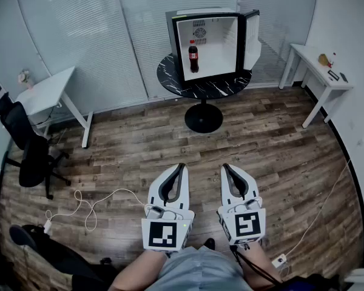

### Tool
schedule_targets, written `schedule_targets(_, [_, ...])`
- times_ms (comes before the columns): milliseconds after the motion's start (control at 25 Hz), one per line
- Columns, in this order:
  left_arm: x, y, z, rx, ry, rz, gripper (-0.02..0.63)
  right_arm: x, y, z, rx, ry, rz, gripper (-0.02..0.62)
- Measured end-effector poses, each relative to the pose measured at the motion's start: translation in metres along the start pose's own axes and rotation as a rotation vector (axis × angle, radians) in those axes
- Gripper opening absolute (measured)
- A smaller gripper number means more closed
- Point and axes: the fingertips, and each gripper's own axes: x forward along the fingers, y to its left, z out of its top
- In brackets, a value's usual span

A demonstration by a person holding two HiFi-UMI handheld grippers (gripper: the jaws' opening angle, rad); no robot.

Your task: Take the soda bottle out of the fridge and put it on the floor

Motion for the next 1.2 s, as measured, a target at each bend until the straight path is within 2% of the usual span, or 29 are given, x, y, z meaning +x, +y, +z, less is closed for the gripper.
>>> schedule_targets(280, [0.012, -0.025, -0.012, 0.008, 0.024, 0.012, 0.017, -0.008, -0.028, -0.008, 0.007, -0.01, 0.016, 0.012])
schedule_targets(400, [0.018, -0.034, -0.014, 0.014, 0.031, 0.025, 0.017, -0.013, -0.039, -0.014, 0.041, -0.002, 0.052, 0.012])
schedule_targets(720, [0.035, -0.042, -0.028, 0.017, 0.073, 0.035, 0.017, -0.004, -0.065, -0.031, 0.074, 0.02, 0.028, 0.014])
schedule_targets(960, [0.06, -0.018, -0.052, 0.01, 0.114, 0.043, 0.017, 0.034, -0.075, -0.05, 0.087, 0.051, 0.018, 0.014])
schedule_targets(1200, [0.123, 0.036, -0.07, -0.02, 0.081, 0.046, 0.017, 0.118, -0.079, -0.06, 0.06, 0.077, 0.028, 0.014])
